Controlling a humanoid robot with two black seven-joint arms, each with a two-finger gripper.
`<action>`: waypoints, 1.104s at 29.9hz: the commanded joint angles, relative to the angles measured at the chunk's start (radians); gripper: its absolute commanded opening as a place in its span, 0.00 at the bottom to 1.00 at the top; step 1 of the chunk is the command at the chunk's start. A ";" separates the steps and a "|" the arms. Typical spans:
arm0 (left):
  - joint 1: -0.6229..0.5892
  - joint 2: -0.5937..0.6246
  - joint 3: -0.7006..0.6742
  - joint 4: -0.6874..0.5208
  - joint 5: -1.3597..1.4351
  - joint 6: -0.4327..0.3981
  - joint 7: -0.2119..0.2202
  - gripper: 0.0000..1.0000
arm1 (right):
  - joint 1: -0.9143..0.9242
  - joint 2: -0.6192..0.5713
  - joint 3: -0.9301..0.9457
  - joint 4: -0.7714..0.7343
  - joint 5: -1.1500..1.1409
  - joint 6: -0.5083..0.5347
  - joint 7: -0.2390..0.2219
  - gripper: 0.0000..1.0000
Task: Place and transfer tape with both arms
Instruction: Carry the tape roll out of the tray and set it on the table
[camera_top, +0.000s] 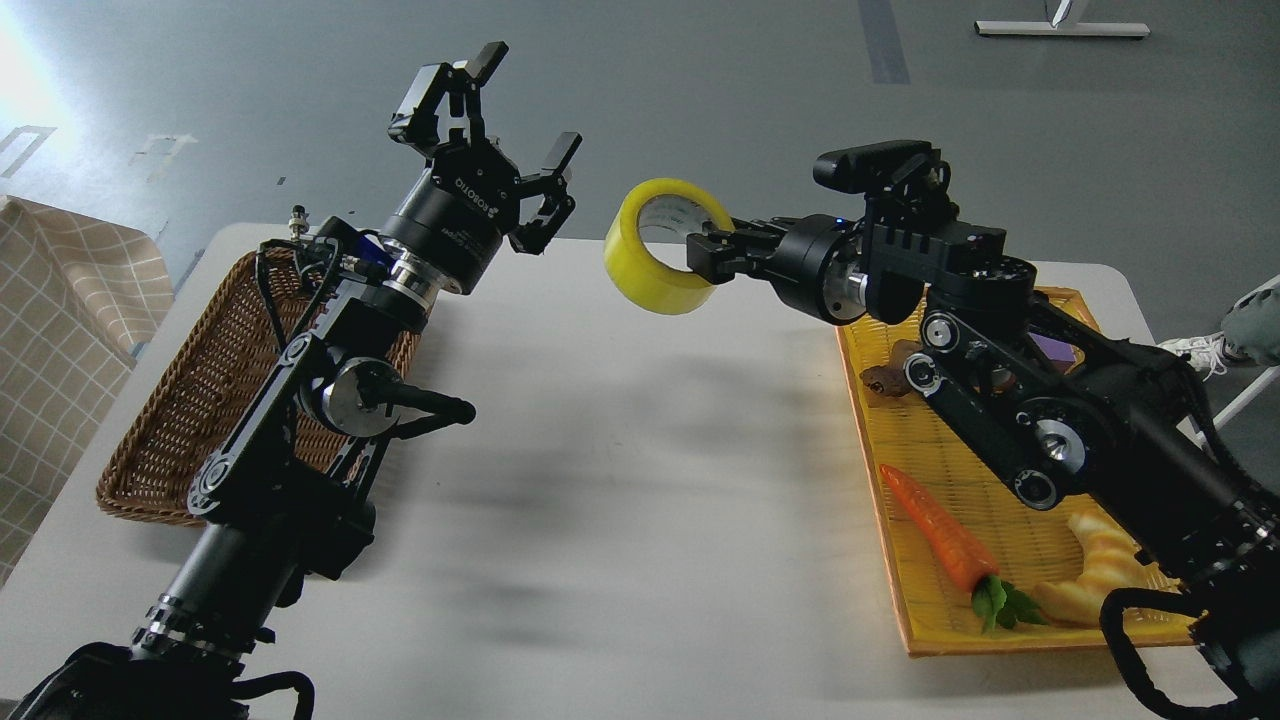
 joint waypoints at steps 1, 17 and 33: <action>0.002 0.000 -0.001 0.000 0.000 -0.001 0.000 0.98 | -0.015 0.057 -0.055 -0.039 -0.002 0.000 0.000 0.08; 0.005 0.002 -0.017 -0.004 0.001 0.001 0.000 0.98 | -0.072 0.096 -0.176 -0.109 -0.023 0.000 -0.002 0.08; 0.028 0.002 -0.047 -0.012 0.000 0.001 -0.002 0.98 | -0.069 0.096 -0.196 -0.201 -0.039 0.000 0.000 0.09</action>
